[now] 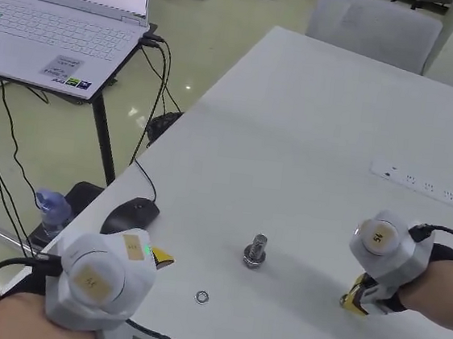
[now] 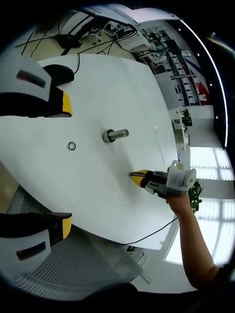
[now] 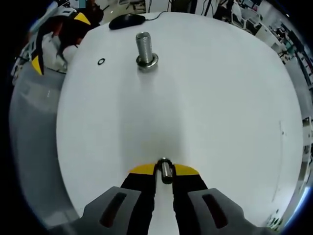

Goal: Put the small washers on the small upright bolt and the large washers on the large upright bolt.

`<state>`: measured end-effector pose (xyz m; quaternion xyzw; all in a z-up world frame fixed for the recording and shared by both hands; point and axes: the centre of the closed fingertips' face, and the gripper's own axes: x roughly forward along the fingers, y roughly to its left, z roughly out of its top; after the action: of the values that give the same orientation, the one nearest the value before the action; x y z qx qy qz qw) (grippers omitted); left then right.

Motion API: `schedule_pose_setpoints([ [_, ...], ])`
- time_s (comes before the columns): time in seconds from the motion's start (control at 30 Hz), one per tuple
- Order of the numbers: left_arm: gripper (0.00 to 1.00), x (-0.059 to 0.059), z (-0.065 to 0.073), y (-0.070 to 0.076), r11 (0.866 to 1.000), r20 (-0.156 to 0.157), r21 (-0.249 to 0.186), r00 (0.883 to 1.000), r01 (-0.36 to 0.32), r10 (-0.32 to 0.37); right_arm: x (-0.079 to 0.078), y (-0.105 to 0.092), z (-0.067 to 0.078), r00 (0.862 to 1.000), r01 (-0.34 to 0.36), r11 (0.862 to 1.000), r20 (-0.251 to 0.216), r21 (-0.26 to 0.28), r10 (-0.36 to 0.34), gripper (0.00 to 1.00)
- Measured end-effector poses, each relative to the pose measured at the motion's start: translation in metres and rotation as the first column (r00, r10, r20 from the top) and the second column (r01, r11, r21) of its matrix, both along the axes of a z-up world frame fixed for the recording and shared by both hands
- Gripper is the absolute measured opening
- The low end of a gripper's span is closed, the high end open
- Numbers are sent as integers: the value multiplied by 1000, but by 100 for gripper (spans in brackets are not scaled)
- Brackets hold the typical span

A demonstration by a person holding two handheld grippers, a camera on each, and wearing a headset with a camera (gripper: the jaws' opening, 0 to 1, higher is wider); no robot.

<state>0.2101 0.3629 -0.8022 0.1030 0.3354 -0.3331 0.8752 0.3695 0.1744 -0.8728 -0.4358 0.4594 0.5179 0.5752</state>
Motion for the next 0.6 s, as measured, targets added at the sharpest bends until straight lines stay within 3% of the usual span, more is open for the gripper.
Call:
schedule_pose_setpoints([
  [0.37, 78, -3, 0, 1, 1000, -6, 2, 1000, 0, 0, 2, 1, 0, 1000, 1, 1000, 4, 13, -1, 14],
  [0.6, 77, -4, -1, -1, 1000, -8, -1, 1000, 0, 0, 3, 2, 1, 1000, 2, 1000, 3, 22, -2, 21],
])
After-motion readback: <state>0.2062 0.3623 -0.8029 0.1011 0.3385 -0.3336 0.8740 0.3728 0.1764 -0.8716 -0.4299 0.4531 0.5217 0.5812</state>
